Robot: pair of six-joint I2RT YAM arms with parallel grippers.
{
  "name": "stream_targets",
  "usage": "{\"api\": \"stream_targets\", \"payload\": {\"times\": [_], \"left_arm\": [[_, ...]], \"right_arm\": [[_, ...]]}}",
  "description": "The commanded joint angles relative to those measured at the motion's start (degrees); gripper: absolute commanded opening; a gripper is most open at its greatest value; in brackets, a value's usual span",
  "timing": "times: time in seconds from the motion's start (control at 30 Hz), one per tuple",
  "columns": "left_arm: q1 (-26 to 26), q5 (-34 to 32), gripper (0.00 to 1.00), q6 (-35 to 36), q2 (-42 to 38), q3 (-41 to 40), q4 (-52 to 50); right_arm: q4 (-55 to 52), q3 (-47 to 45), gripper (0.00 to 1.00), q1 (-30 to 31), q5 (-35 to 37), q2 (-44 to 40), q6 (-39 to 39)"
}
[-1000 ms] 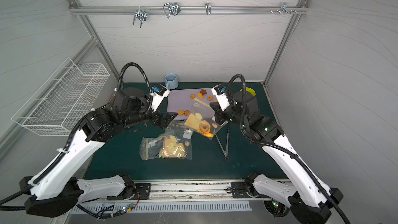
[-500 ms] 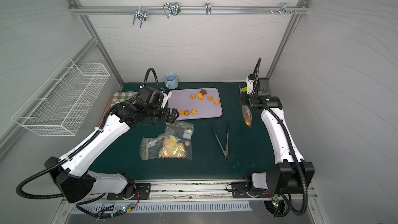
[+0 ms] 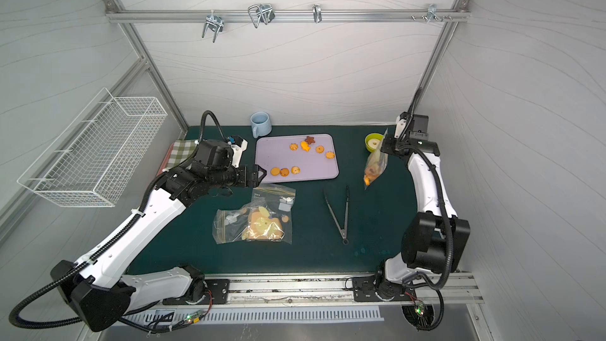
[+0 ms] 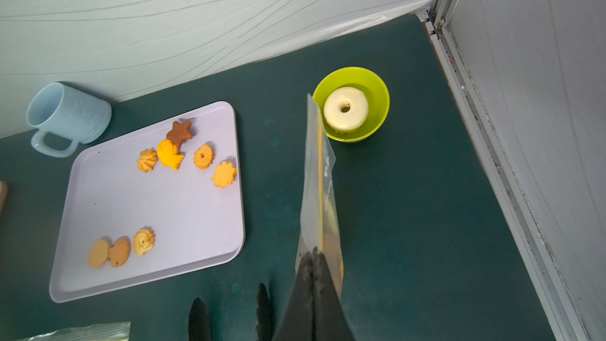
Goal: Put the cookies into a resealable bag to prevent moisture
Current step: Place the ziploc bag at the center of the board.
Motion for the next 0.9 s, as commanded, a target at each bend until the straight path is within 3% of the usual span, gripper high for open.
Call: {"api": "stream_targets", "payload": {"times": [0.0,0.07,0.17,0.2,0.3,0.33,0.43,0.5,0.6,0.73,0.87], "left_arm": [[4.14,-0.62,0.99,-2.50,-0.80,0.12,0.40],[6.39,-1.37,0.99,-3.18,-0.50,-0.24,-1.17],[7.08,-8.30,0.99,-4.12,-0.19,0.00,-4.72],[7.08,-10.55,0.99,-4.66,-0.20,-0.14,-5.79],[7.08,-17.52,0.99,-6.72,-1.62,-1.04,-9.27],[7.14,-19.18,0.99,-7.26,-2.58,-1.81,-9.97],[7.25,-19.81,0.99,-7.93,-6.04,-4.91,-9.90],[7.42,-15.98,0.95,-7.53,-7.67,-7.28,-8.43],[7.52,-9.48,0.90,-6.66,-8.01,-10.84,-4.29],[7.52,-3.20,0.85,-6.89,-4.74,-12.19,0.60],[7.52,0.89,0.82,-7.36,-0.84,-12.40,5.30]], "right_arm": [[1.43,1.07,0.00,-3.61,0.96,3.72,-1.05],[2.19,1.26,0.00,-5.13,1.97,5.88,-1.23],[0.78,3.35,0.00,-6.74,2.74,9.55,-1.84],[0.26,3.85,0.08,-6.97,3.00,10.48,-2.15],[-1.07,4.41,0.45,-6.98,4.67,11.11,-2.30],[-1.29,4.21,0.54,-6.70,6.00,10.28,-2.26],[-0.72,3.16,0.68,-4.72,13.86,5.14,-2.53],[1.41,0.47,0.80,-1.94,18.46,-0.59,-2.49],[4.67,-4.86,0.81,4.10,16.23,-9.21,-1.03],[7.97,-12.83,0.77,17.34,6.26,-16.43,5.35],[15.56,-19.70,0.73,28.60,-11.87,-13.54,5.77]]}}
